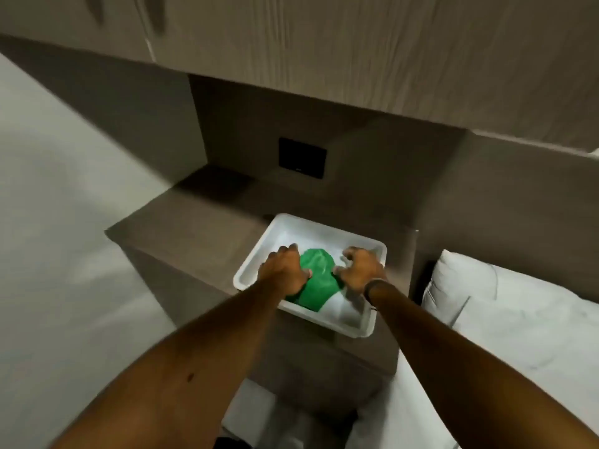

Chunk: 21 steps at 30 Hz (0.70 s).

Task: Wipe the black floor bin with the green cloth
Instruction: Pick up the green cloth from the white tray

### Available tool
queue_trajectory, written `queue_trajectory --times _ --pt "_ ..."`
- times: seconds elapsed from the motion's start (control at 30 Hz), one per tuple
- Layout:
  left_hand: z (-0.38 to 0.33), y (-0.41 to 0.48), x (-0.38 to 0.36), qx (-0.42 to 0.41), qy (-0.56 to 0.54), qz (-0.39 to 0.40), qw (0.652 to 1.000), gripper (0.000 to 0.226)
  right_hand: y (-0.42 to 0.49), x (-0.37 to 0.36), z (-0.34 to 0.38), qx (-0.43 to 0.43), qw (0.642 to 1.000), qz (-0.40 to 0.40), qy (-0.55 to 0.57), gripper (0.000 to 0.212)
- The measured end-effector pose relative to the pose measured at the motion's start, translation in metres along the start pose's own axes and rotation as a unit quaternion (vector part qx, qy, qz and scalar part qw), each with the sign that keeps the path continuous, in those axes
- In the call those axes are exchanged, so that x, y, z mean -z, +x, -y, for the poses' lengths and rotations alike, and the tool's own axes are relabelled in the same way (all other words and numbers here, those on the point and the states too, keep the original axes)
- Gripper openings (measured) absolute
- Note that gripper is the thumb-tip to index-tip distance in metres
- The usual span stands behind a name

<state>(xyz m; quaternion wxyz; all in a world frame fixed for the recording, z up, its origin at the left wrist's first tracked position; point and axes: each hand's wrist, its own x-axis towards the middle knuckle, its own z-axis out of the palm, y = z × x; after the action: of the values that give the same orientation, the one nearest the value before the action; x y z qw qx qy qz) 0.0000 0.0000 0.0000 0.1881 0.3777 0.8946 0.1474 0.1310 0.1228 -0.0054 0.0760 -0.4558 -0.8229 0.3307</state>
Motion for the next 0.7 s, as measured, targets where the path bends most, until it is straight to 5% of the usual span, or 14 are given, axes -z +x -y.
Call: queue_trajectory --times 0.17,0.33,0.5,0.7 --pt "-0.006 0.039 -0.007 0.09 -0.071 0.066 0.991 0.079 0.03 -0.024 0.019 -0.068 0.988 0.107 -0.085 0.085" --pt "-0.003 0.051 -0.004 0.109 -0.179 0.106 0.972 0.073 0.039 -0.023 0.019 -0.104 0.987 0.123 0.006 0.081" --pt "0.013 0.02 0.028 -0.005 -0.207 0.088 0.974 0.033 0.001 0.014 0.031 0.021 0.977 0.168 0.127 0.038" --pt "0.034 -0.095 0.085 -0.194 -0.235 0.082 0.949 0.028 -0.12 0.032 0.062 0.122 0.94 0.234 0.217 0.052"
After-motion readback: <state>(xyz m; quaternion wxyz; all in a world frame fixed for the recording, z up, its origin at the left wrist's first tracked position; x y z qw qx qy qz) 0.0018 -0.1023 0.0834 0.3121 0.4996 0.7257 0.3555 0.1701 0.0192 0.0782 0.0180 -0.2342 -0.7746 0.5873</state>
